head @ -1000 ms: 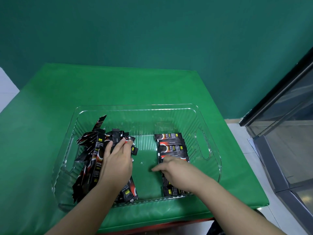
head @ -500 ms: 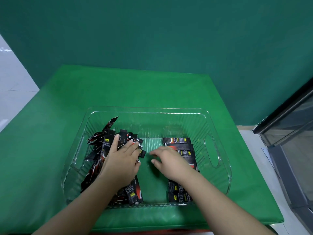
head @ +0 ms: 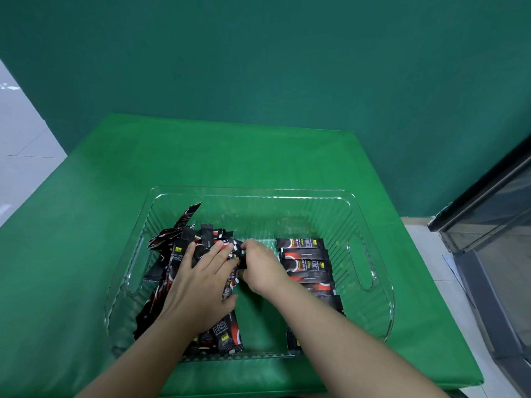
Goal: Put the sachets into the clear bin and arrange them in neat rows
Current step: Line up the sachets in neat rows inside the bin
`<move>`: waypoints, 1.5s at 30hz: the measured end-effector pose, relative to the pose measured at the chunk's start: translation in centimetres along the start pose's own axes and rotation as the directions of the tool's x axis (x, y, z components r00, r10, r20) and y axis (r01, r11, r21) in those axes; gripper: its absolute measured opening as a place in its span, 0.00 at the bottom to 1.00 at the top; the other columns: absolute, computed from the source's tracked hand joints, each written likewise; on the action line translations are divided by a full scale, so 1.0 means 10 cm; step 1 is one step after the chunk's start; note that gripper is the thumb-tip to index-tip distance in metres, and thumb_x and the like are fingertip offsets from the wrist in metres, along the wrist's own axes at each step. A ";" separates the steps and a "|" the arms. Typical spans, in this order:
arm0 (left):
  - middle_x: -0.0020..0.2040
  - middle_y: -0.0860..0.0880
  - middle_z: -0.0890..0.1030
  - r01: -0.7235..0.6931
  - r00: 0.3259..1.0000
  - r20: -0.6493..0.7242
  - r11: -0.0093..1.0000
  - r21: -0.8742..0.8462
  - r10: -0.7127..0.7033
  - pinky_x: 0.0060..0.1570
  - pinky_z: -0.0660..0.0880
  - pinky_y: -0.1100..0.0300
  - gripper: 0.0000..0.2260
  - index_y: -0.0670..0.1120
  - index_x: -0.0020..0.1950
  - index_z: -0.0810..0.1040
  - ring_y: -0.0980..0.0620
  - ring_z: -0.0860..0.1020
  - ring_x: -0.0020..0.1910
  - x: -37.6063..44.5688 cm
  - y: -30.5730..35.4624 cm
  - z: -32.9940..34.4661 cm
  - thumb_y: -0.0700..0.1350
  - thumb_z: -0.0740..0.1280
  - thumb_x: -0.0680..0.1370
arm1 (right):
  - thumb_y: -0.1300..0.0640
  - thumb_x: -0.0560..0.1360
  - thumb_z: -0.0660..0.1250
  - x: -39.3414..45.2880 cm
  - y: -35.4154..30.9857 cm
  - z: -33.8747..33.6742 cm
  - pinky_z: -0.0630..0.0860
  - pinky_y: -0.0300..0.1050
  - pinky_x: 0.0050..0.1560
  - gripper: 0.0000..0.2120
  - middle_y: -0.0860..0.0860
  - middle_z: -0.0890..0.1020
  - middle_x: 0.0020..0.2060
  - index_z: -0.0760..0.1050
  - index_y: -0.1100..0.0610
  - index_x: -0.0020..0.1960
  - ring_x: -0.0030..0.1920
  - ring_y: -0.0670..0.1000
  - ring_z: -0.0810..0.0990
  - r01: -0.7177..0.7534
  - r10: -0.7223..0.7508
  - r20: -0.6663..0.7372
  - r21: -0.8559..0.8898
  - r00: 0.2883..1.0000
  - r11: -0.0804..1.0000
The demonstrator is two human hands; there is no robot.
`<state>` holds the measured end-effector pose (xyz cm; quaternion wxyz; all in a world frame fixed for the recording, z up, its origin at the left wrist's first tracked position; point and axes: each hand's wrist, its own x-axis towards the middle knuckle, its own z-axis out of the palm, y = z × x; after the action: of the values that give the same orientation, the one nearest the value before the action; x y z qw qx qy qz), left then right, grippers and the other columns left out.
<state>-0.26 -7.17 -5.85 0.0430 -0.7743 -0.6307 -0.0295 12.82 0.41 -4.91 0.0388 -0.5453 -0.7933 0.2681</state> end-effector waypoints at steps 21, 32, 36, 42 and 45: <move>0.65 0.48 0.77 0.006 0.995 -0.103 1.000 0.014 -0.005 0.67 0.54 0.42 0.26 0.48 0.60 0.81 0.50 0.74 0.66 0.00 -0.01 0.10 0.58 0.66 0.65 | 0.74 0.70 0.62 -0.29 0.50 -0.75 0.71 0.44 0.63 0.17 0.58 0.74 0.57 0.77 0.62 0.56 0.57 0.55 0.72 -0.147 0.108 -0.126 -0.372 0.986 0.917; 0.66 0.47 0.77 0.016 0.998 -0.054 1.000 -0.022 -0.017 0.70 0.44 0.45 0.25 0.48 0.59 0.82 0.50 0.74 0.66 -0.01 -0.01 0.08 0.59 0.66 0.66 | 0.61 0.77 0.60 -0.41 0.34 -0.46 0.66 0.49 0.67 0.26 0.59 0.61 0.69 0.58 0.57 0.74 0.65 0.59 0.67 -0.233 0.203 -0.139 -0.253 0.969 0.939; 0.65 0.47 0.77 0.019 0.998 -0.054 0.999 -0.030 -0.020 0.70 0.44 0.46 0.25 0.48 0.58 0.82 0.50 0.74 0.66 0.00 0.00 0.07 0.58 0.67 0.65 | 0.44 0.79 0.56 -0.45 0.29 -0.32 0.56 0.58 0.72 0.28 0.57 0.53 0.75 0.53 0.48 0.76 0.73 0.63 0.55 -0.204 0.201 -0.041 -0.328 0.979 0.923; 0.64 0.47 0.77 0.015 0.999 -0.046 1.000 -0.027 -0.016 0.70 0.44 0.47 0.24 0.48 0.57 0.83 0.50 0.74 0.65 0.00 -0.01 0.06 0.57 0.68 0.65 | 0.39 0.79 0.53 -0.40 0.24 -0.22 0.47 0.61 0.73 0.32 0.59 0.44 0.76 0.46 0.47 0.77 0.75 0.65 0.46 -0.255 0.274 0.013 -0.322 0.962 0.912; 0.64 0.48 0.78 0.015 0.999 -0.043 1.000 -0.026 -0.016 0.70 0.44 0.47 0.23 0.49 0.56 0.83 0.50 0.75 0.65 0.00 0.00 0.06 0.58 0.68 0.64 | 0.40 0.80 0.53 -0.40 0.26 -0.22 0.45 0.59 0.74 0.32 0.60 0.44 0.76 0.45 0.51 0.78 0.75 0.63 0.44 -0.279 0.288 -0.010 -0.288 0.957 0.916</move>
<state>-0.27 -7.12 -6.47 0.0467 -0.7691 -0.6351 -0.0546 17.41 -1.60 -3.38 -0.0926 -0.6499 -0.7367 0.1622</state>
